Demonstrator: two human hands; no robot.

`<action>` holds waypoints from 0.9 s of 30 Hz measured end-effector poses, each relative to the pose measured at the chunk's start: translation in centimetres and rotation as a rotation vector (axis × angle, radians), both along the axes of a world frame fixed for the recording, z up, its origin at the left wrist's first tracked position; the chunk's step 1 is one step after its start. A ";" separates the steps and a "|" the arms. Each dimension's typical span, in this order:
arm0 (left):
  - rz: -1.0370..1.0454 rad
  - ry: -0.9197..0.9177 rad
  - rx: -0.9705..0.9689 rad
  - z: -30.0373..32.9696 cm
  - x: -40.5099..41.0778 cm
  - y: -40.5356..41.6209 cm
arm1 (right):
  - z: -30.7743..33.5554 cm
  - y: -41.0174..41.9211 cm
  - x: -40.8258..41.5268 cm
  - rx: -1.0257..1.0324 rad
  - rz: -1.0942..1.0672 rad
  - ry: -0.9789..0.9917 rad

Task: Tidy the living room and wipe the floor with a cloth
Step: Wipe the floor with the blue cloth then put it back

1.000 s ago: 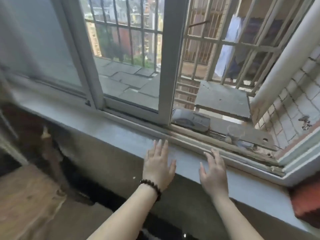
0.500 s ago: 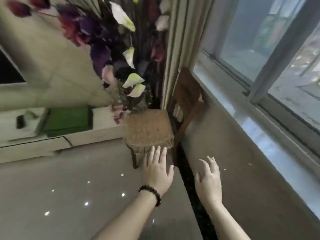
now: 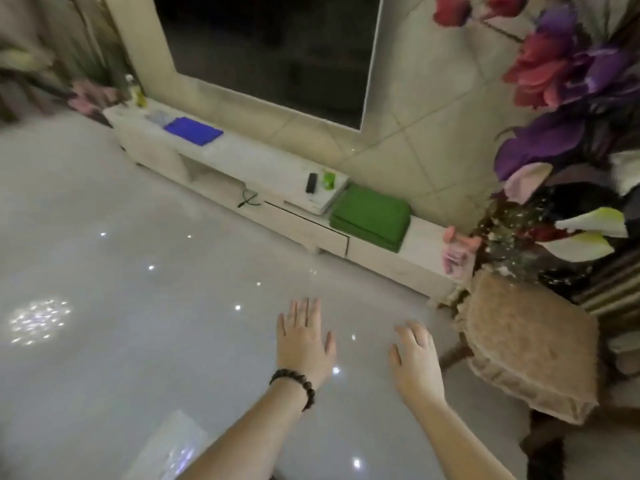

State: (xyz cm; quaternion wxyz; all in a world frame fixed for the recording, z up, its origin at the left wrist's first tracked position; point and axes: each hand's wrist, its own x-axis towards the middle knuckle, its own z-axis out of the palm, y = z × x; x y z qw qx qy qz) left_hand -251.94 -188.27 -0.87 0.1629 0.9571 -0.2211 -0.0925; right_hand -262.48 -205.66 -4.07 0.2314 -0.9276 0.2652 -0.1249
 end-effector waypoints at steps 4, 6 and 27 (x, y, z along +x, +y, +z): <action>0.142 -0.008 0.011 -0.5 8.7 7.7 | -0.1 6.6 12.0 0.053 0.156 0.046; 0.221 -0.004 -0.005 -0.4 12.8 10.7 | -0.1 9.4 17.5 0.067 0.240 0.047; 0.774 0.007 0.086 -1.6 57.2 17.8 | -1.7 12.5 71.8 0.034 0.619 0.096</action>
